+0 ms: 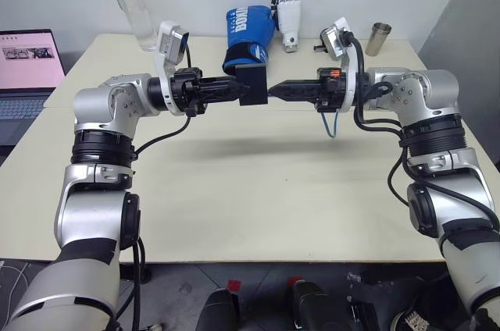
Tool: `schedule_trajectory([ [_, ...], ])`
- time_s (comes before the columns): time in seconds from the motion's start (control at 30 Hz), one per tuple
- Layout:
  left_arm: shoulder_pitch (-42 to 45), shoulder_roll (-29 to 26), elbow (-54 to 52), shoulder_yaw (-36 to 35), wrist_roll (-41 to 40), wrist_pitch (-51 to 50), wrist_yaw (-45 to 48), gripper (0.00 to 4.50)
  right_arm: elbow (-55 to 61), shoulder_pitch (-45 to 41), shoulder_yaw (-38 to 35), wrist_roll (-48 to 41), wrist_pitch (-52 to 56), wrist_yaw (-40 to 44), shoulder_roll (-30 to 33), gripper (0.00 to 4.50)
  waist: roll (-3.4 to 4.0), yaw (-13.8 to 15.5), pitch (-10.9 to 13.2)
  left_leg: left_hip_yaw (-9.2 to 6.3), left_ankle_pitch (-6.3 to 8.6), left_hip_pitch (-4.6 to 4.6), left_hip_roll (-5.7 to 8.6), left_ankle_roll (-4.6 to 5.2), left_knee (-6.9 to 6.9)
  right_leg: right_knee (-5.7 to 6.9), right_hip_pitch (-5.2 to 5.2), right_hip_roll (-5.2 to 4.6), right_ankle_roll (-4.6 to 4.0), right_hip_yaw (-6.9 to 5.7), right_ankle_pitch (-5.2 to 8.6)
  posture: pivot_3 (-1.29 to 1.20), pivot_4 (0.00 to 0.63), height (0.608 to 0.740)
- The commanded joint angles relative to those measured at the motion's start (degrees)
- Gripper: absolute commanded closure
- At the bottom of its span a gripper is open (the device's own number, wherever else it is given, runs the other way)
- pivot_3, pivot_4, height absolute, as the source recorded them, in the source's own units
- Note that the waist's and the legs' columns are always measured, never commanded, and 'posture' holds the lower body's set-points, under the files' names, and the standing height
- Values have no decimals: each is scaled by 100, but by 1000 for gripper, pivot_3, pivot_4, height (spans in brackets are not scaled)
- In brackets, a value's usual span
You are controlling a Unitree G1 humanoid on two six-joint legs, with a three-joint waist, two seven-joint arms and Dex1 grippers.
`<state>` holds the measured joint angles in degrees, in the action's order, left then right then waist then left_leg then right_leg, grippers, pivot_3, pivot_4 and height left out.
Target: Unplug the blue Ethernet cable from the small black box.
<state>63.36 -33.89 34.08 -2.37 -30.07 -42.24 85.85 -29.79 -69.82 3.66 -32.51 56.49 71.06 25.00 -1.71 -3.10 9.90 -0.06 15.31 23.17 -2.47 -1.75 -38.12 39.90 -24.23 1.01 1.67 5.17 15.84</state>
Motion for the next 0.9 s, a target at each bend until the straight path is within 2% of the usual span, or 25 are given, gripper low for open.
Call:
schedule_trajectory([
  [0.03,90,-2,-224,-27,-64,1,49,3719,292,-98,-21,24,-32,48,114,4459,0,0,0,0,0,0,0,0,0,0,0,0,0,0,0,0,150,740],
  [0.27,146,18,-150,-16,-31,58,66,3719,292,-91,-14,93,-79,70,183,4459,0,0,0,0,0,0,0,0,0,0,0,0,0,0,0,0,150,740],
  [0.3,150,20,-143,-16,-28,67,66,3719,282,-101,-17,91,-73,83,194,3909,0,0,0,1,0,0,0,0,0,0,0,0,0,0,0,0,150,740],
  [0.53,147,27,-145,-12,-38,75,58,3719,285,-118,-21,82,-36,153,231,2506,0,-2,0,0,0,0,0,0,0,0,0,0,0,0,0,0,150,740],
  [0.9,178,33,-118,-7,-30,84,59,3719,291,-15,234,329,-355,316,185,2506,0,-4,0,0,0,0,0,0,0,-1,0,0,0,0,0,0,150,740],
])
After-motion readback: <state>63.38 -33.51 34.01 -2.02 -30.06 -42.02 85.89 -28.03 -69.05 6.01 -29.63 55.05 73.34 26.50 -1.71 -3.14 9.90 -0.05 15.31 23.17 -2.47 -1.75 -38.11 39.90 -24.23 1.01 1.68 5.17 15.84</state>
